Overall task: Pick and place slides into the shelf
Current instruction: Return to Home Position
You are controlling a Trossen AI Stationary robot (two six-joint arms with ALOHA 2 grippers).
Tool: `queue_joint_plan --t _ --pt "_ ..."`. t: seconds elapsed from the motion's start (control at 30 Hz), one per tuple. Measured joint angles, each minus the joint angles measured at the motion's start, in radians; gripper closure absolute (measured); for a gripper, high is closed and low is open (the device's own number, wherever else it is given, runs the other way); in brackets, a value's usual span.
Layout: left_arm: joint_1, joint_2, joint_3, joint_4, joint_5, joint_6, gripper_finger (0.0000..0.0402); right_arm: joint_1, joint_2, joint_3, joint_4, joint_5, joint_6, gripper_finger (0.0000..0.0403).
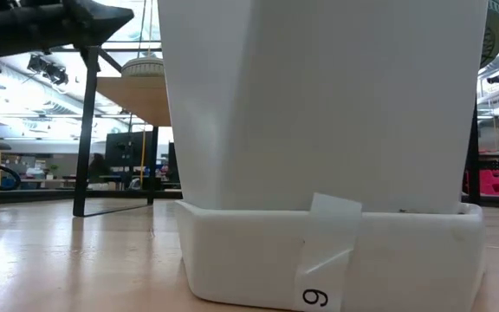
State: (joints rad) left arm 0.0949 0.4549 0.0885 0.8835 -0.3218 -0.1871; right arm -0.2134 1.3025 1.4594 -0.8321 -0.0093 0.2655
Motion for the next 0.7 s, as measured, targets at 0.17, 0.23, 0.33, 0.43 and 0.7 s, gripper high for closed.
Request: queue_joint_plan --t 0.17,0.23,0.33,0.43,0.7 --pt "-0.023 -0.049 -0.053 -0.008 0.0 -0.004 0.0384 0.0 0.0 0.0 0.005 0.0 0.029 0.0323" --pt "-0.033 -0.064 -0.079 -0.013 -0.002 -0.015 0.0386 0.0 0.0 0.0 0.004 0.0 0.03 0.0323" --pt "-0.049 -0.084 -0.078 -0.088 0.004 -0.024 0.0393 0.001 0.0 0.0 0.003 -0.009 0.015 0.0324" --pt "-0.065 -0.102 -0.078 -0.144 0.011 -0.037 0.0396 0.008 0.0 -0.017 -0.002 -0.027 0.001 0.033" --pt "-0.103 -0.139 -0.078 -0.274 0.107 -0.11 0.0384 0.045 0.0 -0.099 -0.009 -0.029 0.096 0.0361"
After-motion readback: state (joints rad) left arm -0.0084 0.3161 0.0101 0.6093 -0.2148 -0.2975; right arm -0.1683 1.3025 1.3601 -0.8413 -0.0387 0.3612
